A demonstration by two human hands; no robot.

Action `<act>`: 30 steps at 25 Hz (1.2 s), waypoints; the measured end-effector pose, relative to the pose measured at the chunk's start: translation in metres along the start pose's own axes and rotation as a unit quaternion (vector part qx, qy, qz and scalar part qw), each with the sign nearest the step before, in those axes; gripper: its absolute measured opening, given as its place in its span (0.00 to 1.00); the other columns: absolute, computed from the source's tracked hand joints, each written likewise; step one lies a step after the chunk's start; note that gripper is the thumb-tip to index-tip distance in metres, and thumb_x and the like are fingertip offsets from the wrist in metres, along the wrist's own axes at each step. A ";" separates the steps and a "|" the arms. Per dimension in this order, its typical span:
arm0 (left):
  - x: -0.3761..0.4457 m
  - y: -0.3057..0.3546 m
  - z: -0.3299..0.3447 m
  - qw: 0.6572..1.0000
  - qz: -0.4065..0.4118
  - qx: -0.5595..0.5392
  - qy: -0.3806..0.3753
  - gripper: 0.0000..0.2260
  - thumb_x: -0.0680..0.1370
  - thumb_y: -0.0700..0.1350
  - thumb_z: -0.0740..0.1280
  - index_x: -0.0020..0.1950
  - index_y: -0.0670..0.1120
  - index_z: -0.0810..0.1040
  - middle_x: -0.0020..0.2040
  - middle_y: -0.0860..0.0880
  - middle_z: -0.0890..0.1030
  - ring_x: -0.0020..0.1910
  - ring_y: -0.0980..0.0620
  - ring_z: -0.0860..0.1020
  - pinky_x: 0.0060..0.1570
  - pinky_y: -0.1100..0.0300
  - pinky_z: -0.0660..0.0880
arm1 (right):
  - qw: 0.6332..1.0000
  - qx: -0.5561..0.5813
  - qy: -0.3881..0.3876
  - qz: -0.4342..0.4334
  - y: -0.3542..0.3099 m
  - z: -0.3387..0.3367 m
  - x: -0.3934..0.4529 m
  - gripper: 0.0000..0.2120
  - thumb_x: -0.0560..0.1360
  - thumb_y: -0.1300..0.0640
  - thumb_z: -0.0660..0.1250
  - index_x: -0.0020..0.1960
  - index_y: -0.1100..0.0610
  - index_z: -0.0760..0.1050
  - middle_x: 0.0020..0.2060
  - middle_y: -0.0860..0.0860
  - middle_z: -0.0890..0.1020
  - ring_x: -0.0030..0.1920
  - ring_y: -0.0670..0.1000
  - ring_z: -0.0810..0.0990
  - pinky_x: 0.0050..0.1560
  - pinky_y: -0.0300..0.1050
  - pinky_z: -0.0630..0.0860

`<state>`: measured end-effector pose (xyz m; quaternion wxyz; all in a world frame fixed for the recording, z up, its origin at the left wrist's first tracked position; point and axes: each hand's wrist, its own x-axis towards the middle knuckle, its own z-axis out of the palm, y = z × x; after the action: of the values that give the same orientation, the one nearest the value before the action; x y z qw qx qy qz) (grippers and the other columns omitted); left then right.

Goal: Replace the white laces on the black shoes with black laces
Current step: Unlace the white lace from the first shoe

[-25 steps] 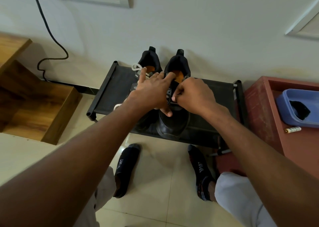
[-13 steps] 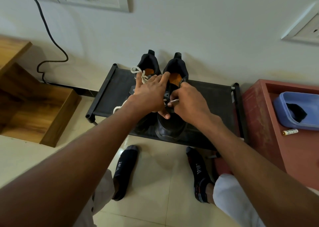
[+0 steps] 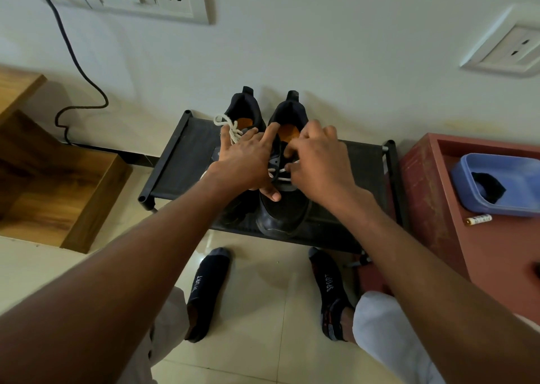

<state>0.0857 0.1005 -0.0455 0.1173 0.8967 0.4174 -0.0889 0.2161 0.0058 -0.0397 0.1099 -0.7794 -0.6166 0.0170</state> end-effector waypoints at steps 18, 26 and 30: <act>0.003 0.001 0.003 1.000 0.001 0.004 -0.008 0.65 0.60 0.64 0.83 0.83 0.51 0.43 0.81 0.46 0.66 0.84 0.45 0.51 0.75 0.29 0.37 | 1.000 0.009 0.000 -0.017 -0.002 0.004 0.003 0.20 0.73 0.54 0.78 0.64 0.51 0.81 0.78 0.48 0.64 0.76 0.57 0.63 0.69 0.61 0.67; 0.004 0.000 0.005 1.000 -0.004 -0.004 -0.014 0.67 0.60 0.64 0.83 0.83 0.53 0.39 0.83 0.46 0.63 0.84 0.46 0.50 0.76 0.29 0.36 | 0.998 0.030 0.055 0.025 0.000 0.002 0.004 0.03 0.75 0.52 0.77 0.47 0.46 0.87 0.63 0.46 0.76 0.64 0.53 0.72 0.62 0.54 0.65; 0.001 -0.002 0.001 1.000 -0.002 -0.021 -0.020 0.67 0.61 0.63 0.83 0.84 0.52 0.39 0.83 0.45 0.61 0.84 0.45 0.48 0.75 0.28 0.34 | 0.941 0.109 0.305 0.102 0.009 -0.033 0.012 0.04 0.75 0.59 0.72 0.44 0.51 0.84 0.54 0.52 0.77 0.52 0.55 0.76 0.50 0.54 0.72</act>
<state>0.0849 0.1026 -0.0473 0.1441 0.8913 0.4186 -0.0985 0.2328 0.0102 -0.0078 0.3746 -0.7889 -0.4655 -0.1438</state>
